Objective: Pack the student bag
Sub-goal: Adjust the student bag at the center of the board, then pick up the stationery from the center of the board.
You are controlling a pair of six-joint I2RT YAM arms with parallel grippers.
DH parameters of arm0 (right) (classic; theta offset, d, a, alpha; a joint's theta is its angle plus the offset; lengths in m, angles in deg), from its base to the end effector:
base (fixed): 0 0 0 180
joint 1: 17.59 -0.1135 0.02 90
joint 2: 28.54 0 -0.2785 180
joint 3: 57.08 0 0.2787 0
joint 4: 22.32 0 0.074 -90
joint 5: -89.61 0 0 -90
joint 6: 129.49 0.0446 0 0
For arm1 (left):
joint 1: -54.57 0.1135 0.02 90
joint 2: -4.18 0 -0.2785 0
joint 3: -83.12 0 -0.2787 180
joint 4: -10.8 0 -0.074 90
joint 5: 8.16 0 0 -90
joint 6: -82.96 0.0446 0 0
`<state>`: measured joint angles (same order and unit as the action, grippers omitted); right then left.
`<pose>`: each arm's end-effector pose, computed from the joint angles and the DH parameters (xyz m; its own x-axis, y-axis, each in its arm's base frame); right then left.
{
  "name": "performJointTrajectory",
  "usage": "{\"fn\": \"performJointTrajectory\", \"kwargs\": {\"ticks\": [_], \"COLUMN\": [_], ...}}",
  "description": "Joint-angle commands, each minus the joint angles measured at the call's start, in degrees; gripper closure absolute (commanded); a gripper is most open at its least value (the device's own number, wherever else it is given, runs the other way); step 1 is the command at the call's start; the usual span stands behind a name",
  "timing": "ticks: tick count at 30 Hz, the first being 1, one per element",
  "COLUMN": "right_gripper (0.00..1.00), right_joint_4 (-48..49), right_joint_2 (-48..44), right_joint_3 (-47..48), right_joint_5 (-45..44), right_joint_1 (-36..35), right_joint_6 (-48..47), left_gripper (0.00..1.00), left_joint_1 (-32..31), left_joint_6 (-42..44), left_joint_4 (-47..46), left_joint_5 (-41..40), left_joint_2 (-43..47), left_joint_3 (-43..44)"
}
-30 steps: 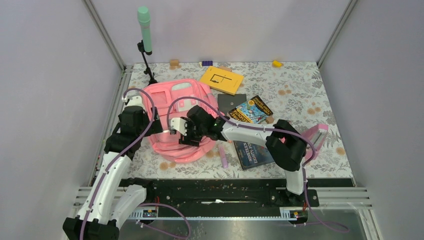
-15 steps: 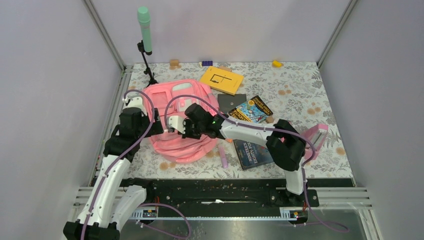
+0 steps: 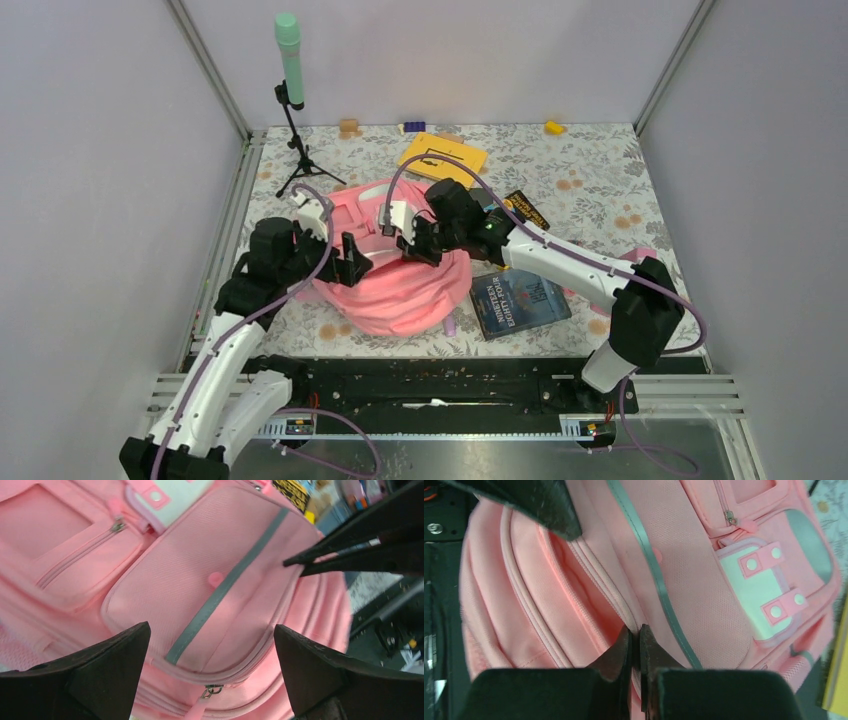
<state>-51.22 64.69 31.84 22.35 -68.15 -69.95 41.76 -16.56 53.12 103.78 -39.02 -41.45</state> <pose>0.2471 0.3275 0.3076 0.1653 -0.5350 -0.8285 -0.9674 0.0753 -0.2416 0.1808 -0.0582 0.3053 -0.5683 -0.0281 -0.8223 0.4329 0.8397 -0.3278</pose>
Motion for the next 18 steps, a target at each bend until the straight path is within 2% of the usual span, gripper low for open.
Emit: {"fn": "performJointTrajectory", "kwargs": {"ticks": [1, 6, 12, 15, 17, 18], "right_gripper": [1.0, 1.0, 1.0, 1.0, 1.0, 1.0], "right_joint_4": [1.5, 1.5, 1.6, 1.6, 1.6, 1.6], "right_joint_2": [-4.5, -5.9, -7.3, -7.4, -7.3, -7.2], "right_joint_3": [-1.7, -3.5, -4.5, -4.4, -4.0, -3.9], "right_joint_5": [7.2, 10.0, 11.8, 13.3, 14.7, 15.0], "right_joint_1": [1.2, 1.5, 1.5, 1.5, 1.5, 1.5], "right_joint_6": [2.8, 3.3, 3.5, 3.8, 4.9, 5.6], "left_gripper": [0.01, 0.01, 0.01, 0.01, 0.05, 0.12], "left_joint_1": [-5.4, -11.0, -17.4, -19.8, -21.2, -21.8], "left_joint_6": [2.6, 3.0, 3.8, 3.8, 3.9, 3.9], "left_joint_4": [-2.5, -2.8, -0.7, -0.1, 0.1, 0.1], "left_joint_5": [1.9, 5.0, -4.4, -12.7, -17.3, -18.2], "left_joint_2": [-0.3, -2.6, -5.9, -6.6, -7.0, -7.3], "left_joint_3": [-0.7, -0.9, -0.3, 0.1, 0.4, 0.7]}}
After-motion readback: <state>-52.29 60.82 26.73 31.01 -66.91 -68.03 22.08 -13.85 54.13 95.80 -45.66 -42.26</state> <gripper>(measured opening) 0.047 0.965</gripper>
